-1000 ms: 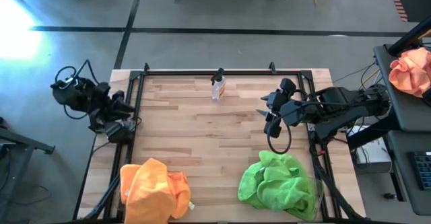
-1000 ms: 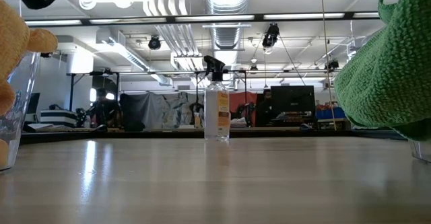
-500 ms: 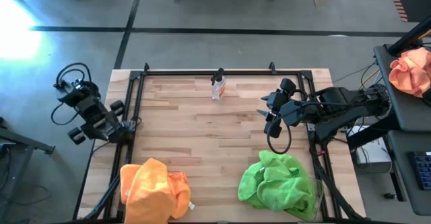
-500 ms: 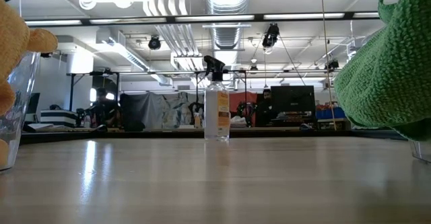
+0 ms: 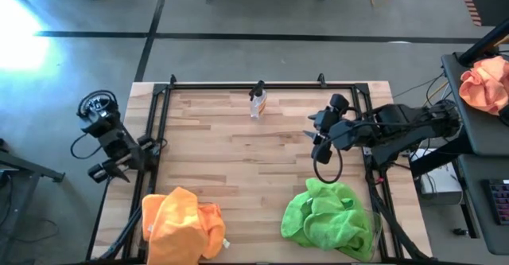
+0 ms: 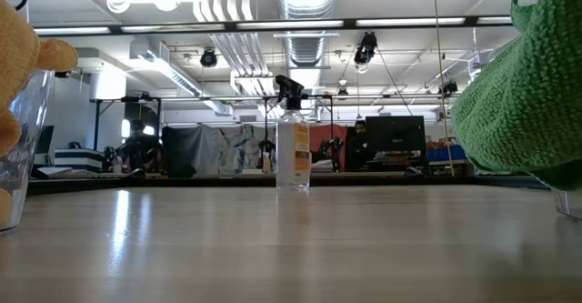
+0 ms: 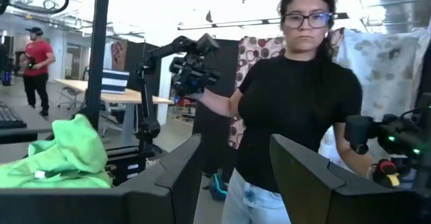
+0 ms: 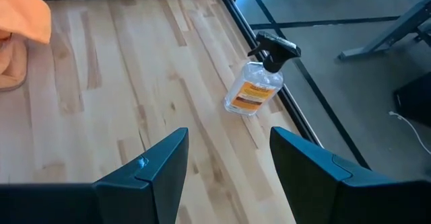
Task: Sort microfiber towel by color & place in baskets
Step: Return to Home Position
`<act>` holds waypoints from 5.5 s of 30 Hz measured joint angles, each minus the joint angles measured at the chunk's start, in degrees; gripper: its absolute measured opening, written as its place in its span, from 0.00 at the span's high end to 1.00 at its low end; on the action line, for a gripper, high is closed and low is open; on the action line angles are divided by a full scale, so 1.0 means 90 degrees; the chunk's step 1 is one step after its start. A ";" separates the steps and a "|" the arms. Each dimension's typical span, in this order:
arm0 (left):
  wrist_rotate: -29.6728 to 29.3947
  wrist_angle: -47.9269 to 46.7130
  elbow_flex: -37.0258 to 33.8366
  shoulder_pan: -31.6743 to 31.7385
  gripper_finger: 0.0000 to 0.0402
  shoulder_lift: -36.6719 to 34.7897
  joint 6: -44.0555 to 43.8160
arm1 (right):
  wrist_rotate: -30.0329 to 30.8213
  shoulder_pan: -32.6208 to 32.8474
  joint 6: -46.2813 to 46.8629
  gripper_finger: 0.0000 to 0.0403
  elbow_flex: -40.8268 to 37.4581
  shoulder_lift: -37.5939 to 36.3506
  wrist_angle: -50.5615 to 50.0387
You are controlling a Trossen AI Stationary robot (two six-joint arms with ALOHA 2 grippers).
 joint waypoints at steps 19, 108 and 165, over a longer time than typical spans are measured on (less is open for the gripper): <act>-0.0007 0.2743 -0.1935 0.0002 0.61 0.0000 0.0019 | -0.0003 0.0002 -0.0002 0.49 -0.0101 0.0005 0.0001; 0.0374 0.4512 -0.3271 0.0005 0.61 0.0032 0.0112 | -0.1402 0.0088 -0.0507 0.49 -0.5232 -0.4232 0.4896; 0.0318 0.4507 -0.3271 0.0005 0.61 0.0032 -0.0054 | -0.2057 0.0087 -0.0096 0.49 -0.9590 -0.6139 1.0010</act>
